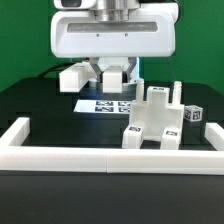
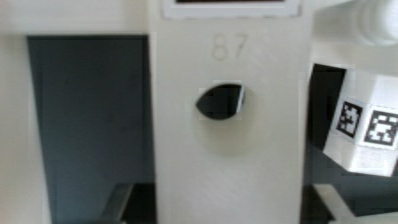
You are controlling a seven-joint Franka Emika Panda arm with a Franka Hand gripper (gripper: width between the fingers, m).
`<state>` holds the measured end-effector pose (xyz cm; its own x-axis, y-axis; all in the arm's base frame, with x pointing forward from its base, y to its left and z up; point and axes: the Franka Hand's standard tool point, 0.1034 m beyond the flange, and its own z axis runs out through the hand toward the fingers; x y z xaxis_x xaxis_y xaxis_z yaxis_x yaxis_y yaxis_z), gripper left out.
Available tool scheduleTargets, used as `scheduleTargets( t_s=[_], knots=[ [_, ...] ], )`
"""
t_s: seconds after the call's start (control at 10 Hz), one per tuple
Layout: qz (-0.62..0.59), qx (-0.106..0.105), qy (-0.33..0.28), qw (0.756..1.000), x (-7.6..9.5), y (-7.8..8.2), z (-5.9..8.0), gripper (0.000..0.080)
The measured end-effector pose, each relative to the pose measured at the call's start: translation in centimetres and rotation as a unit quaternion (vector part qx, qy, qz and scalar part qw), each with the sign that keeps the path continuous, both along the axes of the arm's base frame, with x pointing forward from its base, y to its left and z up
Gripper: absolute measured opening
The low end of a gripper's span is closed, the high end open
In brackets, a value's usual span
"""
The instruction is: Assemble chair
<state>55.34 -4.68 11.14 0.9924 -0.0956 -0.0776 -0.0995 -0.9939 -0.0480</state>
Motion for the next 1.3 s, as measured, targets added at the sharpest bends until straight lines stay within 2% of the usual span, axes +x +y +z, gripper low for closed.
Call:
scheduleTargets(
  t_s=[0.2,0.5,0.6,0.8,0.9,1.0,1.3],
  knots=[
    [-0.081,-0.003,0.004,0.997,-0.1,0.1,0.1,0.0289],
    [-0.091,0.0,0.004,0.996,-0.8,1.7,0.9,0.0289],
    [-0.098,0.0,0.004,0.995,-0.7,2.7,1.0,0.0289],
    [-0.097,-0.001,0.006,0.995,-0.6,6.2,0.8,0.029],
    [-0.091,-0.001,0.008,0.996,-0.6,7.1,0.5,0.029],
    [-0.092,-0.002,0.008,0.996,-0.6,6.6,0.6,0.029],
    [-0.092,-0.002,0.008,0.996,-0.7,6.6,0.5,0.029]
  ],
)
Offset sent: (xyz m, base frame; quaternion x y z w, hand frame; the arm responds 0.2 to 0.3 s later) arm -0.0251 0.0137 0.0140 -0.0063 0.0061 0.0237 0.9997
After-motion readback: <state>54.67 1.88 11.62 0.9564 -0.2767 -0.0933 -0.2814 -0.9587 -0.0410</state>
